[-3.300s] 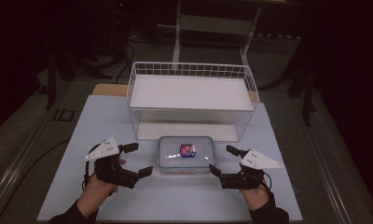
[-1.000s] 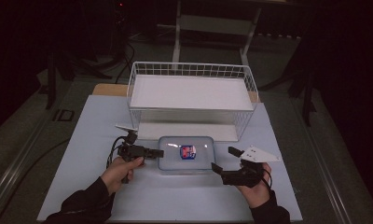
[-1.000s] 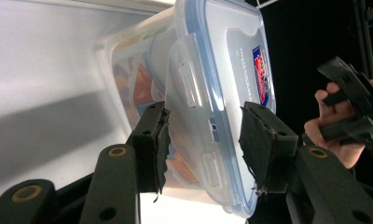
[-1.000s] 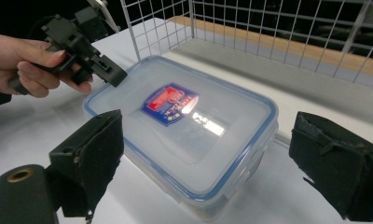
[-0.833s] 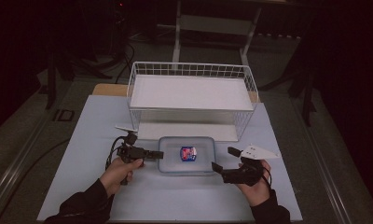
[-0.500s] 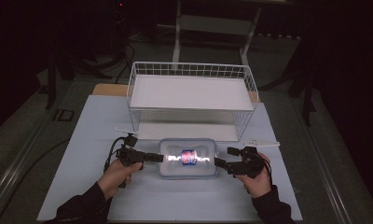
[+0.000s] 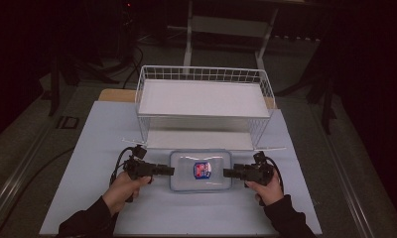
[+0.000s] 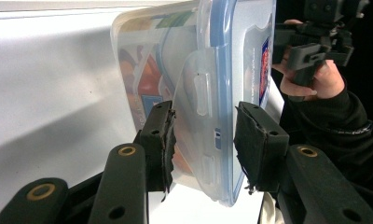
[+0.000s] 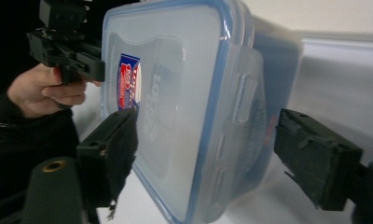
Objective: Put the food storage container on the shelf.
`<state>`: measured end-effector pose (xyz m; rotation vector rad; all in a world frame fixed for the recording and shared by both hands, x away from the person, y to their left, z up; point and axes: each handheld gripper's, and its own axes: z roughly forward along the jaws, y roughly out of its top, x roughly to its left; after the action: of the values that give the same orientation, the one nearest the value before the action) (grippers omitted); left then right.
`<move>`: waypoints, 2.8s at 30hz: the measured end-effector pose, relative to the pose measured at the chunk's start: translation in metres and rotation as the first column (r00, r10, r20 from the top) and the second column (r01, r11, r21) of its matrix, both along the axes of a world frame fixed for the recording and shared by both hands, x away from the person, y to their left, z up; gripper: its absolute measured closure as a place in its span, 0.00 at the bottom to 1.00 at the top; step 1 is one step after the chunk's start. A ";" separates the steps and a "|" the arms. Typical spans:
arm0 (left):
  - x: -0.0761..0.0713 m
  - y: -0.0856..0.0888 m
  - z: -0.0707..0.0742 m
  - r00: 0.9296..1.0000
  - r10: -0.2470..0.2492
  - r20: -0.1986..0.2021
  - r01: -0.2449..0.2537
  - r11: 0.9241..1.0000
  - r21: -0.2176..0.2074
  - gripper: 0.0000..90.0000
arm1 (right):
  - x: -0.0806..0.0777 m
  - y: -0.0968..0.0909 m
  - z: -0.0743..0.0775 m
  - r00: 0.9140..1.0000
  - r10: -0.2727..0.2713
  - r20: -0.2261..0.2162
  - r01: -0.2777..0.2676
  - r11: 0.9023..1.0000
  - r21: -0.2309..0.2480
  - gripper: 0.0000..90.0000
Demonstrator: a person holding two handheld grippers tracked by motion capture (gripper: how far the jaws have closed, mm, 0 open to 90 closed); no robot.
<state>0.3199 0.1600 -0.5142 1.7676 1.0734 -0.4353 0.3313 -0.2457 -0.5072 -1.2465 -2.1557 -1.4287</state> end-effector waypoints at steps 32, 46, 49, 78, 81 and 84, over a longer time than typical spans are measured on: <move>-0.005 -0.007 0.022 0.994 0.034 0.108 -0.036 0.999 0.018 0.64 | -0.001 -0.010 0.021 0.999 -0.020 0.032 0.020 1.000 -0.008 0.55; 0.022 -0.019 0.028 0.982 0.063 0.180 -0.067 0.998 0.014 0.63 | 0.022 -0.017 0.032 0.992 -0.072 0.100 0.072 0.997 0.006 0.55; 0.030 -0.022 0.028 0.973 0.081 0.214 -0.086 0.996 0.018 0.63 | 0.031 -0.018 0.033 0.989 -0.078 0.124 0.077 0.997 0.008 0.55; 0.071 -0.029 0.008 0.910 0.194 0.365 -0.209 0.978 0.003 0.60 | 0.075 -0.013 0.011 0.948 -0.157 0.276 0.152 0.988 0.039 0.54; 0.073 -0.028 0.007 0.904 0.208 0.373 -0.225 0.974 0.002 0.60 | 0.078 -0.010 0.005 0.948 -0.159 0.275 0.153 0.987 0.042 0.54; 0.073 -0.027 0.007 0.900 0.215 0.378 -0.231 0.973 -0.002 0.59 | 0.078 -0.009 0.003 0.947 -0.160 0.277 0.154 0.987 0.044 0.53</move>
<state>0.3925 0.1328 -0.5076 1.6532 0.9959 0.0715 0.4098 -0.2551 -0.5039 -1.3017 -2.2506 -1.7863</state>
